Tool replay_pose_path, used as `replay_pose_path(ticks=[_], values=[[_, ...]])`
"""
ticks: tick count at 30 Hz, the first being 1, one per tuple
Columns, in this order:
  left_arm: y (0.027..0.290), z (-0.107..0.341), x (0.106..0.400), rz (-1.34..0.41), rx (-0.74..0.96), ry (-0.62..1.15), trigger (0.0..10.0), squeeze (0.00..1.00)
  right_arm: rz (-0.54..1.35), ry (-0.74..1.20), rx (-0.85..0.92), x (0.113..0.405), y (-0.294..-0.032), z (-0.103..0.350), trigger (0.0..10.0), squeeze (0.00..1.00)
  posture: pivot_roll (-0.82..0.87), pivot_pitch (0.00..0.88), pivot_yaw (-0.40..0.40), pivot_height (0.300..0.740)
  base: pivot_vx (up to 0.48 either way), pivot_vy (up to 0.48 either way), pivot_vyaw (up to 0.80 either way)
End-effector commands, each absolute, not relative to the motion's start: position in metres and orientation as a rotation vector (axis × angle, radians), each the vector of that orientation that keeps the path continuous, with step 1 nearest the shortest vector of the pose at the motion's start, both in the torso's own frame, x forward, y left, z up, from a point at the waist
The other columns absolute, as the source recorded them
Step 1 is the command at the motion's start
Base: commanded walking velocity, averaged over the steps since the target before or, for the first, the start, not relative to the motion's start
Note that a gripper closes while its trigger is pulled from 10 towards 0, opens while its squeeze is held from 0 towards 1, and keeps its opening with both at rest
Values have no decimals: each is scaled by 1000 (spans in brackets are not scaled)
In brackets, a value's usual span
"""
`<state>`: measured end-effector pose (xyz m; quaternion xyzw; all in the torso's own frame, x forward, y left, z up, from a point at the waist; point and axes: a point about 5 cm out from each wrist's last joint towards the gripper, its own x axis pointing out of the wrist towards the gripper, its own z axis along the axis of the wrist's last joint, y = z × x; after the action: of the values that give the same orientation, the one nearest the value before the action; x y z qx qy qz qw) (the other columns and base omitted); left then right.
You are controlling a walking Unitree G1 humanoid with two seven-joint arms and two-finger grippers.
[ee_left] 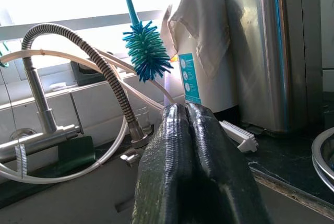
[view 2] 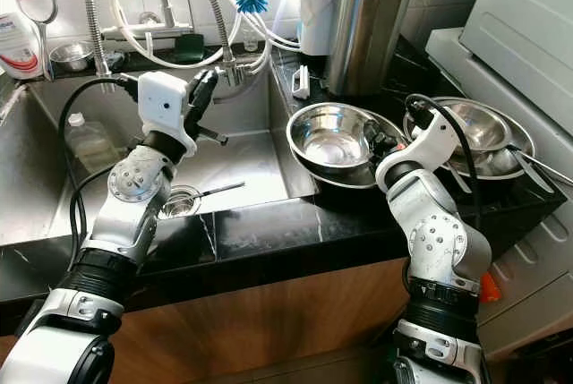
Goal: Kitchen organization
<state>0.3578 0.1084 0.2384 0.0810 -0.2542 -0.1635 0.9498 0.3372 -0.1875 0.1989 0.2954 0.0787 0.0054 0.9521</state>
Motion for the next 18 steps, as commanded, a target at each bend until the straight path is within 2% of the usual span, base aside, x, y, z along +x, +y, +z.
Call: replay_pose_path(ticks=[1,18], values=[[107,241,359,-340,186,-519,10000,0,28,198,606,338,-181,195,0,0,13,37,-24,740,0,0,0],[105,243,360,-358,192,-526,10000,0,40,186,604,340,-179,199,0,0,15,33,-20,740,0,0,0]])
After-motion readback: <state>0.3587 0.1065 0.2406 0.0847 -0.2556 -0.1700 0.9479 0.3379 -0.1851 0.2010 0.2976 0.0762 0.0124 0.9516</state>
